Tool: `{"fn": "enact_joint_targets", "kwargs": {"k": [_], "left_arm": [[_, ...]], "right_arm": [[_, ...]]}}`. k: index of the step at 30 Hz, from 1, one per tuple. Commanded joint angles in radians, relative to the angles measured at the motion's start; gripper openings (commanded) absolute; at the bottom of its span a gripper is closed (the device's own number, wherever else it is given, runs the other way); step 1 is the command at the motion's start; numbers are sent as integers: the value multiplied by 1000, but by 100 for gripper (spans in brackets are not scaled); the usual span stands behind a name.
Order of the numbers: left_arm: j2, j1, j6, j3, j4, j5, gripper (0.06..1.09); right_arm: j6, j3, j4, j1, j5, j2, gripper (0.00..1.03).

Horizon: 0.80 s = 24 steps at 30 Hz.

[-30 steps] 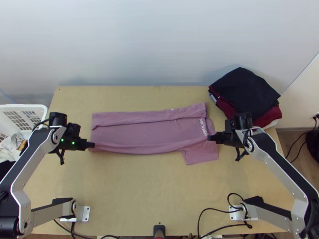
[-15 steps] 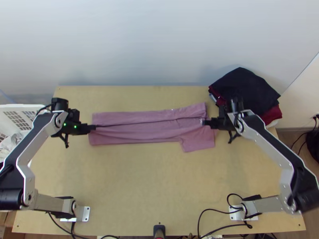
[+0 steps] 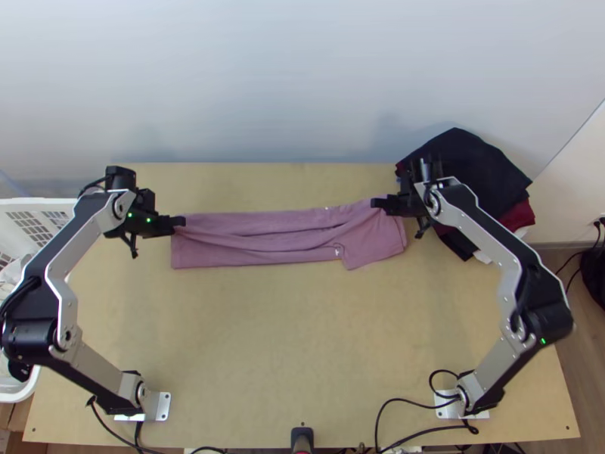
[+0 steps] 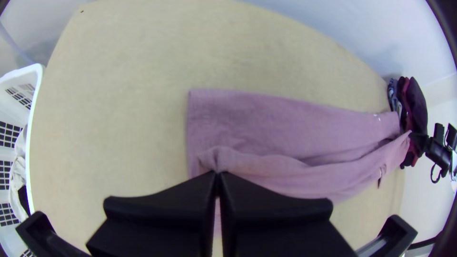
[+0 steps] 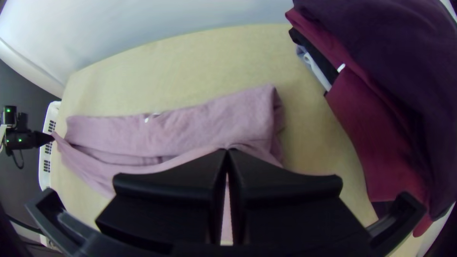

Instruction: Fold the t-shirt

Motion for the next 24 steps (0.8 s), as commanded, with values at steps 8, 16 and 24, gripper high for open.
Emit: {"fn": "enact_joint_targets", "kwargs": {"k": [8, 16, 24], "left_arm": [[163, 31, -31, 137, 12, -33, 10], [218, 62, -31, 153, 43, -52, 10], [204, 53, -66, 140, 52, 5, 84]], "right_arm": [[-24, 148, 2, -12, 57, 179, 3], [-24, 183, 2, -18, 99, 228, 3], [-24, 177, 5, -5, 106, 222, 47]]}}
